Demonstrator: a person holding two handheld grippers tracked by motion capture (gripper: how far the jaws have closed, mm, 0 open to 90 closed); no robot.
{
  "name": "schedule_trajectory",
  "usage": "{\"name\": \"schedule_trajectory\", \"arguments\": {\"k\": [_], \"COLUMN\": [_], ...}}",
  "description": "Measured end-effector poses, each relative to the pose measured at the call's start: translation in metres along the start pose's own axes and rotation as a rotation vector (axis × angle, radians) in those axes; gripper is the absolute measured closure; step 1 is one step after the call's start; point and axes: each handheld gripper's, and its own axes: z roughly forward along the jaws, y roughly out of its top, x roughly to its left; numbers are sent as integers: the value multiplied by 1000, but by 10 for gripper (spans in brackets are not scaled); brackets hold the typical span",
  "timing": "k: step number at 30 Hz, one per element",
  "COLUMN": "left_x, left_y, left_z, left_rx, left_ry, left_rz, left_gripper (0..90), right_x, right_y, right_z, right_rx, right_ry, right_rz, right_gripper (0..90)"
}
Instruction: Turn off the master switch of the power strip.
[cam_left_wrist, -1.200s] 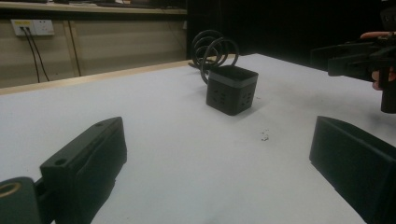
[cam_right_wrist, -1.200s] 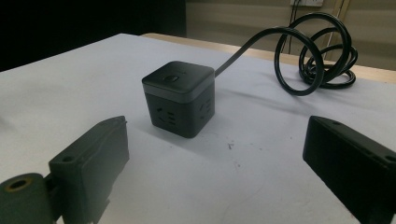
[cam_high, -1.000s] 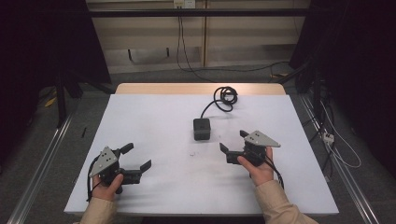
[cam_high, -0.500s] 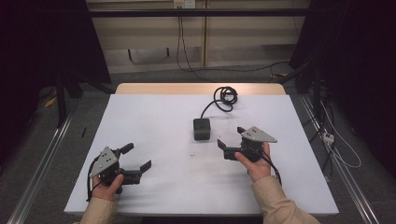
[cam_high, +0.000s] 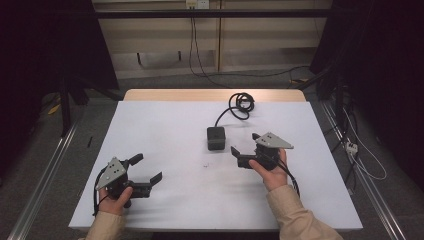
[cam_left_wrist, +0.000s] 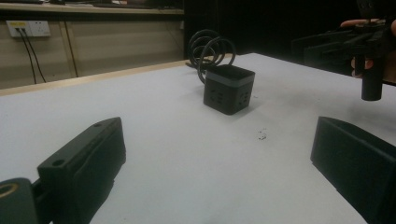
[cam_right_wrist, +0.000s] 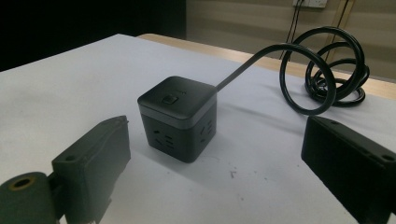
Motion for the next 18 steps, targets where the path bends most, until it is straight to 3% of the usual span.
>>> {"name": "schedule_trajectory", "arguments": {"k": [18], "left_x": [0], "left_y": [-1], "left_z": [1], "left_rx": [10], "left_ry": [-8], "left_rz": [-6], "left_gripper": [27], "right_x": [1], "right_y": [5], "right_z": [10], "right_rx": [9], "right_ry": [0], "right_rz": [-7], "right_gripper": [82]}}
